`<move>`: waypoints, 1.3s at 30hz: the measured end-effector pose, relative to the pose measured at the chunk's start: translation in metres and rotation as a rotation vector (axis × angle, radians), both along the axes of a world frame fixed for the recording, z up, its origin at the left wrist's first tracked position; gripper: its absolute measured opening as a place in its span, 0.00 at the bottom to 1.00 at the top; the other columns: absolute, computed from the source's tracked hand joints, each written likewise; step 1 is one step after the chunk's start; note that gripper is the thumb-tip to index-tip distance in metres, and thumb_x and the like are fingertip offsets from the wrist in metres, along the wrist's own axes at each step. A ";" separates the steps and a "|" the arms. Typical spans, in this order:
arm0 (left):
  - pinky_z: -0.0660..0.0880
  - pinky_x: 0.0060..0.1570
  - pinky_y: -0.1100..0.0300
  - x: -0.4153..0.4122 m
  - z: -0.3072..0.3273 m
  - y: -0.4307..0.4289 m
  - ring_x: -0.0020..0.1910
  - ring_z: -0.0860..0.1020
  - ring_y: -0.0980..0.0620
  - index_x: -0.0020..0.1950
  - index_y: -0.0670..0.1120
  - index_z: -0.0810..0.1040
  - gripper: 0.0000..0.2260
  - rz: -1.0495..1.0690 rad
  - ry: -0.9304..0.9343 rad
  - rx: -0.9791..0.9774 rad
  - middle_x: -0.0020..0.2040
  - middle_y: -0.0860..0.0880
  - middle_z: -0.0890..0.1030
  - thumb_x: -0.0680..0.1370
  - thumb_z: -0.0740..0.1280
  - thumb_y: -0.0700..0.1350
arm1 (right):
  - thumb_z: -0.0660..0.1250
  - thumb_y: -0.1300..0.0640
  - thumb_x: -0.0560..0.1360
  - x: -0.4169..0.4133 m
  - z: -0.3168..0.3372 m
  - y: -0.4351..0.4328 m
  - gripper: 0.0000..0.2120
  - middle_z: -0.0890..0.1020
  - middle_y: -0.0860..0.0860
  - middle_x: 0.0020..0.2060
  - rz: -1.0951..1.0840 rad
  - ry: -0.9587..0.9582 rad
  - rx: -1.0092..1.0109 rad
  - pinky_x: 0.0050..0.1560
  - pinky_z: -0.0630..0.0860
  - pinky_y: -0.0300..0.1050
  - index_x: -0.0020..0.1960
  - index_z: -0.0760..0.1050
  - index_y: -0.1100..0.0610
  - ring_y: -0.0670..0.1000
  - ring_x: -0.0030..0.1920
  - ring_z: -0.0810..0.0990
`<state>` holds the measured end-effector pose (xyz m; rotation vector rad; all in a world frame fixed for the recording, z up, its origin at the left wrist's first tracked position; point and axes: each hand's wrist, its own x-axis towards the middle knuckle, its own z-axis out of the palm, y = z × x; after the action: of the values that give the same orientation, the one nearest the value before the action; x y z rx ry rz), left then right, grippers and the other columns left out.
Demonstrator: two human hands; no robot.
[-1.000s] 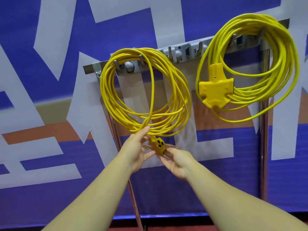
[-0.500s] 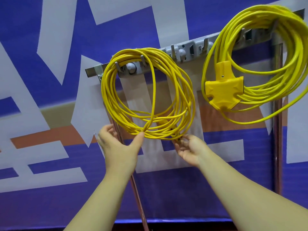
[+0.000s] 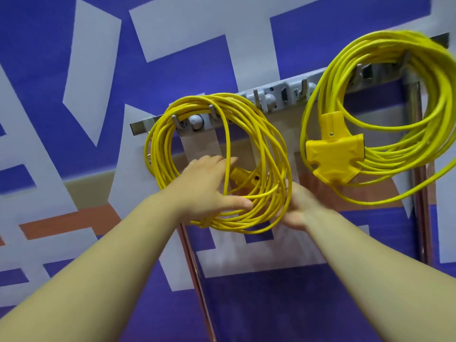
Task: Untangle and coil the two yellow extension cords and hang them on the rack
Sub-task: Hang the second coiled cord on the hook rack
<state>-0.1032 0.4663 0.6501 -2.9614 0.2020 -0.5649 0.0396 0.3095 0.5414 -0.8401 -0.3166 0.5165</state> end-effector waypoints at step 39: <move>0.78 0.61 0.44 -0.064 -0.013 0.013 0.47 0.86 0.48 0.58 0.47 0.76 0.10 -0.317 -0.581 -1.476 0.34 0.48 0.77 0.85 0.57 0.38 | 0.68 0.41 0.78 -0.116 0.002 -0.019 0.31 0.73 0.46 0.68 -0.636 -0.447 -0.475 0.55 0.70 0.43 0.76 0.62 0.47 0.50 0.68 0.72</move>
<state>-0.1672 0.4794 0.6372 -3.7129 0.2584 -2.4626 -0.0767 0.2903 0.5433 -1.4519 -0.3155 -0.2138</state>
